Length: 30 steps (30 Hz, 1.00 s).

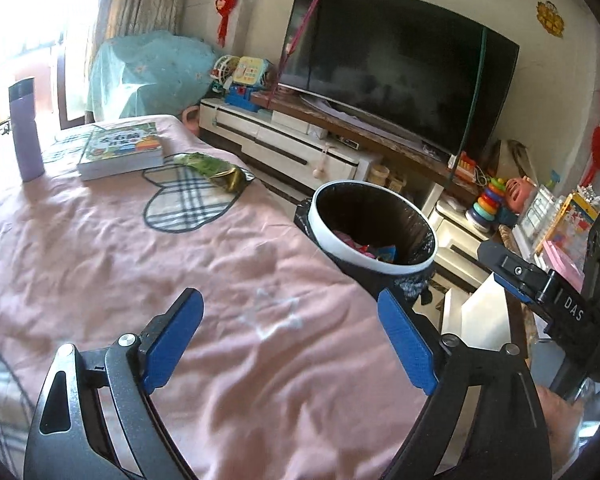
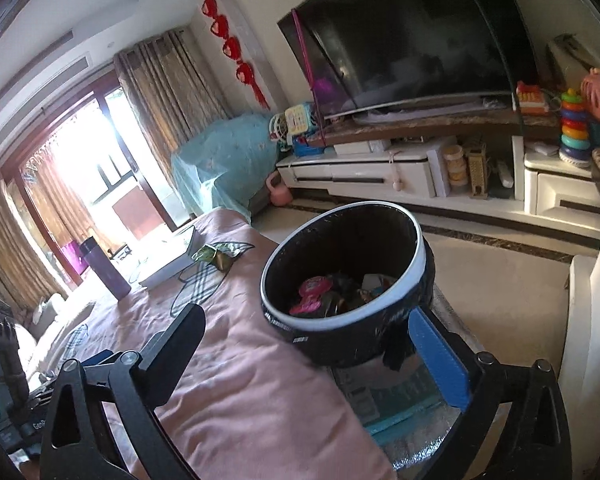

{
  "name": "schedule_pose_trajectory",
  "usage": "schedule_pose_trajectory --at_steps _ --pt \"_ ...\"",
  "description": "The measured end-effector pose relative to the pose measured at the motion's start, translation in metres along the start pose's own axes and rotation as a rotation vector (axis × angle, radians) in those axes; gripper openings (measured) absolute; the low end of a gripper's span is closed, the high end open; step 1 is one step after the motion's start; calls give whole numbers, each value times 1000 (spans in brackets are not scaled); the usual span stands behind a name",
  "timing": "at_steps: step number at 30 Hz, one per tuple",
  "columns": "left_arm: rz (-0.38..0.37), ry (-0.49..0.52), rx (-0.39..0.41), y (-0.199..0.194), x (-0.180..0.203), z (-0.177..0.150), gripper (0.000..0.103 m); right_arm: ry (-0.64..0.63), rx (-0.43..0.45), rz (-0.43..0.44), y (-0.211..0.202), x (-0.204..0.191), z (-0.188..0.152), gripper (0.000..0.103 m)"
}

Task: Collect trash

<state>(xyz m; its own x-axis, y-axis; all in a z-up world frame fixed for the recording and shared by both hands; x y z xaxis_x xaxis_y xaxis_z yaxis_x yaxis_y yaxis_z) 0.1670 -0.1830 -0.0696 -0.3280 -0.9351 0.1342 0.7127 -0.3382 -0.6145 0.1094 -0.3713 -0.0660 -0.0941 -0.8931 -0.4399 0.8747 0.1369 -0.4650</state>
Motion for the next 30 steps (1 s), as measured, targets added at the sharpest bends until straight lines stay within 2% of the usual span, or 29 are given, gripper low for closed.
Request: schedule_pose_trajectory --at_steps 4,8,13,17,22,30 --pt "33 7 76 -29 -4 0 93 -33 6 -19 -14 -14 -5 102" --pt "73 6 172 -59 -11 6 103 -87 57 -52 -40 -34 2 103" --pt "193 9 273 -88 -19 0 103 -200 181 -152 -71 -53 6 103" --pt "242 4 337 -99 -25 -8 103 -224 195 -200 -71 -51 -9 103" --pt "283 30 349 -93 -28 -12 103 -230 222 -216 -67 -44 -20 103" --pt "292 61 345 -88 -19 -16 103 -231 214 -244 -63 -37 -25 103"
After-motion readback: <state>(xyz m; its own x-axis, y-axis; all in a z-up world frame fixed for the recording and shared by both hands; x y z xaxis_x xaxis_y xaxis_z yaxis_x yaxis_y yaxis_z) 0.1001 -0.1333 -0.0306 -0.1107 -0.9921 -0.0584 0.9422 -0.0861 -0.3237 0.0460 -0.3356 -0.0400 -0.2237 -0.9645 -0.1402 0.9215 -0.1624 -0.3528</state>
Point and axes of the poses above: each gripper's, at about its wrist camera, not at the fingertips, and y roughly the way its jaws point, x to its right, z to its top, the point moved 9 cm from there along y, roughly the way its jaws point, and after that the axes turned 7 degrees about z, right-handed, at the moved point
